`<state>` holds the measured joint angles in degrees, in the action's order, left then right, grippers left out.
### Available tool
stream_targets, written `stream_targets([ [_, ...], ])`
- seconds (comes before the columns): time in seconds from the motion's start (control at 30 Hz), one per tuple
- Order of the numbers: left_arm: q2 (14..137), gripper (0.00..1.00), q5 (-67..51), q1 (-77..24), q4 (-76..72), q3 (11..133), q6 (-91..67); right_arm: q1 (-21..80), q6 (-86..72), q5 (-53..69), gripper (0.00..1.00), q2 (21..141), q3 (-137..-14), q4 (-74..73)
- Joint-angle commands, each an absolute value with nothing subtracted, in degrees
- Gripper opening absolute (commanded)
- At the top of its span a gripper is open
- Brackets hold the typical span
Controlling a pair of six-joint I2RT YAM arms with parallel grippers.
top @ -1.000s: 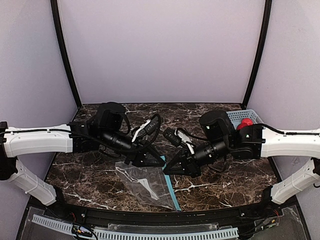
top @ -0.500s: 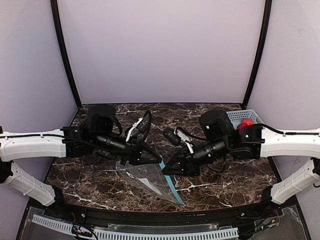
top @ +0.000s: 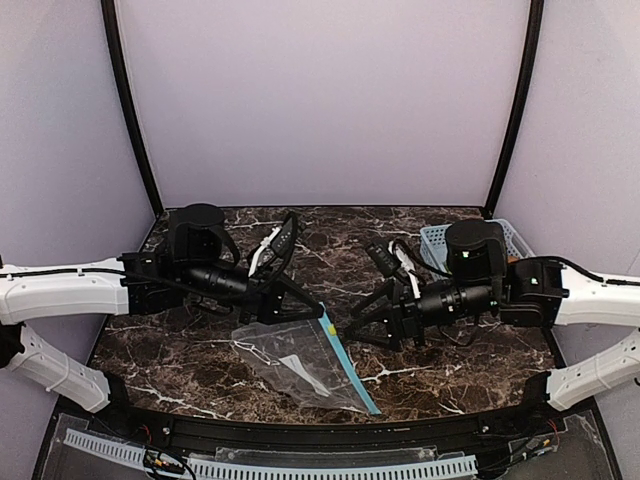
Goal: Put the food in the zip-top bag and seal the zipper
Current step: Pass from the right arm to the left, then unzip the zipper from the zipper food storage bag.
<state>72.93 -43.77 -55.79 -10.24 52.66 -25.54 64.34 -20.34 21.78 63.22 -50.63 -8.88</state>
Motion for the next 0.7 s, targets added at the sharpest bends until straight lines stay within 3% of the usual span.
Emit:
stream_targets([
  [0.0,71.46,0.01,-43.82,-55.99,-12.13,51.89,-26.58,63.84,-23.22,22.59,0.56,63.06,-48.99,-1.94],
  [0.37,71.62,0.01,-43.46,-55.99,-12.70,51.99,-27.07,64.05,-24.49,25.82,0.36,66.67,-49.31,2.75],
  [0.67,71.82,0.01,-43.38,-55.99,-12.49,52.11,-27.24,64.25,-24.79,28.03,0.27,69.02,-49.22,2.81],
])
